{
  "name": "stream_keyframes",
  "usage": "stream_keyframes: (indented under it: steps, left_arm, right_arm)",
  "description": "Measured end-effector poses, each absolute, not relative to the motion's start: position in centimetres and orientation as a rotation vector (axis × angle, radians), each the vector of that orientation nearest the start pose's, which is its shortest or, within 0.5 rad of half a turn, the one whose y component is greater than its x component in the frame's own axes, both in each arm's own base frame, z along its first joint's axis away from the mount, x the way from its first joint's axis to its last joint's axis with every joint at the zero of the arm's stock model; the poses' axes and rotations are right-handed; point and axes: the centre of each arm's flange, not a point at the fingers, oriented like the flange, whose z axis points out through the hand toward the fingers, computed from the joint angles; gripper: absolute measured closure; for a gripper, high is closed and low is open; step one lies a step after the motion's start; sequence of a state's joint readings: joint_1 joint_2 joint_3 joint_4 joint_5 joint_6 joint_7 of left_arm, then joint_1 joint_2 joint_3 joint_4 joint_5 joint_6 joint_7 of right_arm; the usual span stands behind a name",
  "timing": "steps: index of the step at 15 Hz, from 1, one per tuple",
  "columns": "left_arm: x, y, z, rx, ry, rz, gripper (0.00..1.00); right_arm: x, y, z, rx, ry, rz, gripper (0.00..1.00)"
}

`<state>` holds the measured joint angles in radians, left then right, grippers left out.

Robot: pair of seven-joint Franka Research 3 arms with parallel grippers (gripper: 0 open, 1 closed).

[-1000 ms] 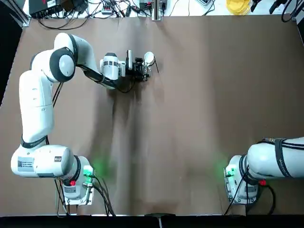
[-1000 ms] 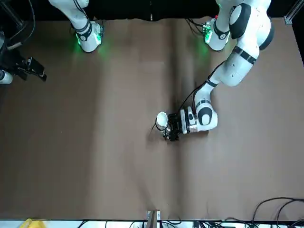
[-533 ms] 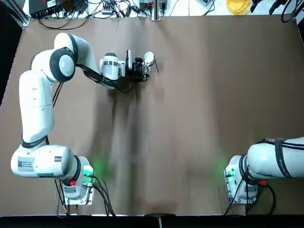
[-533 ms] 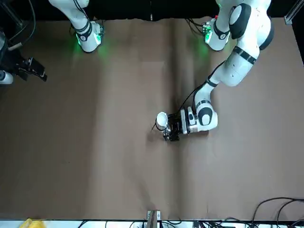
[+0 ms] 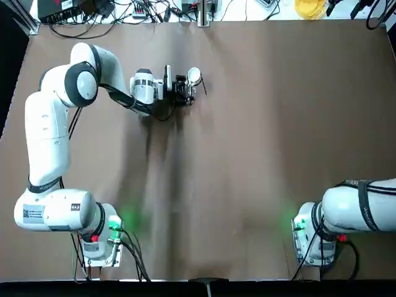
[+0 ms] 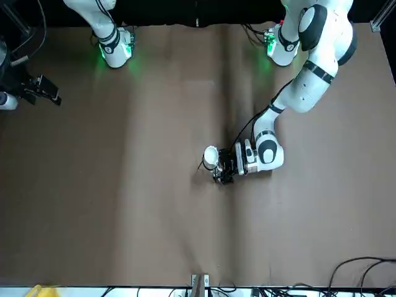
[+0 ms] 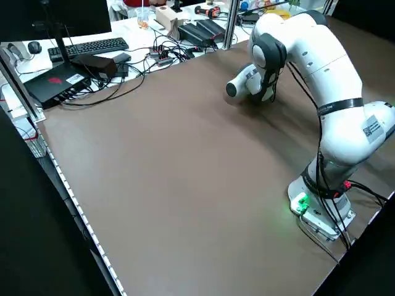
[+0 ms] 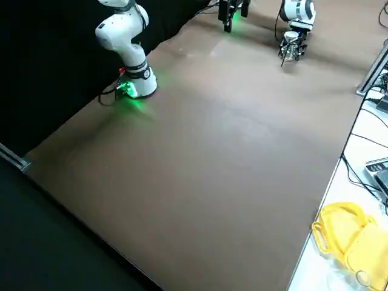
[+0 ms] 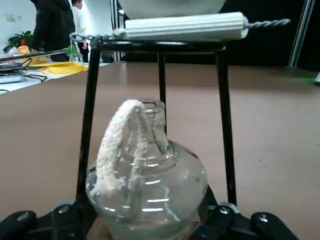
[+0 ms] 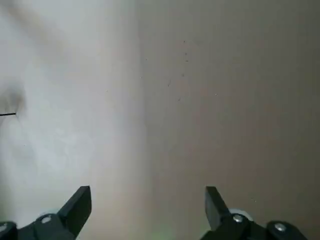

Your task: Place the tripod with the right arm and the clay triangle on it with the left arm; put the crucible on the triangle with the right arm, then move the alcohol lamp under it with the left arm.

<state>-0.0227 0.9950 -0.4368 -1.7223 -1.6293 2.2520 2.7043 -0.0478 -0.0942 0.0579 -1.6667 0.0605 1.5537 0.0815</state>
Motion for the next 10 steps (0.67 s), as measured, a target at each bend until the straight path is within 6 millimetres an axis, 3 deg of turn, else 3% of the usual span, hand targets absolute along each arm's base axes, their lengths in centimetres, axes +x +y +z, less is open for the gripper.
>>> stream_keyframes:
  steps: [10]
  left_arm:
    - [56.08,-28.75,5.46,1.452,-1.321,1.138,0.19]
  right_arm:
    - [52.25,1.39,62.84,-3.085,0.108,0.034,0.0]
